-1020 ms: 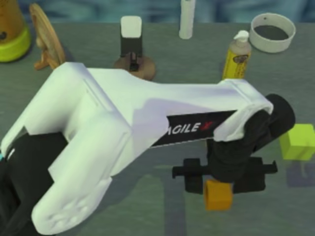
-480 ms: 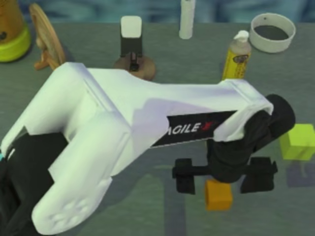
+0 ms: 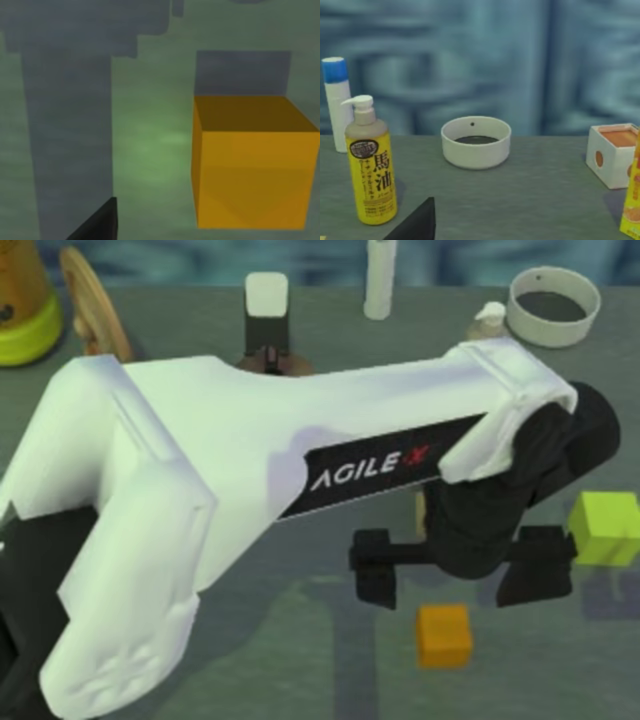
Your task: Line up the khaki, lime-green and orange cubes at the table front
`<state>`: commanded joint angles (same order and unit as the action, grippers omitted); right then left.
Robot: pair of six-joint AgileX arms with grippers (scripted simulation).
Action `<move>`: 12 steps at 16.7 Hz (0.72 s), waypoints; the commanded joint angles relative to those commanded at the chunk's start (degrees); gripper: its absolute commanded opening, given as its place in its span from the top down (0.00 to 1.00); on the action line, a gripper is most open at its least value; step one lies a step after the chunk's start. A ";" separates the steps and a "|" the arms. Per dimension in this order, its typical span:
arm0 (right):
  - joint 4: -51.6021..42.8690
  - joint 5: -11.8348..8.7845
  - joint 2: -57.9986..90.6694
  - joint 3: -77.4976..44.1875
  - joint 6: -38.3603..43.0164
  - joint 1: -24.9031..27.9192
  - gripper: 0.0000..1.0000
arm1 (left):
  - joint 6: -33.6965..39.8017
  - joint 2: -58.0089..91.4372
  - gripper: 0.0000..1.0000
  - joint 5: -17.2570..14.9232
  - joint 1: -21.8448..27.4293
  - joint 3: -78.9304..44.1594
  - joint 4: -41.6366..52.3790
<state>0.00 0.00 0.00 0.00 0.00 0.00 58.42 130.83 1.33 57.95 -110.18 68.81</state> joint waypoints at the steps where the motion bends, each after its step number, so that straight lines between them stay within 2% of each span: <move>1: 0.00 0.00 0.00 0.00 0.00 0.00 0.00 | 0.02 -0.51 0.00 -0.02 -0.13 -1.18 1.49; 8: -0.35 -0.02 0.50 -0.48 0.07 0.07 0.00 | -0.14 -1.44 0.00 0.01 -0.29 -1.51 2.13; 12: -4.93 -0.12 7.32 -7.02 0.95 0.81 0.00 | -1.78 -9.67 0.00 0.34 -4.78 6.29 -2.73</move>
<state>-4.93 -0.12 7.32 -7.02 0.95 0.81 56.64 121.16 1.67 53.17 -103.89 66.08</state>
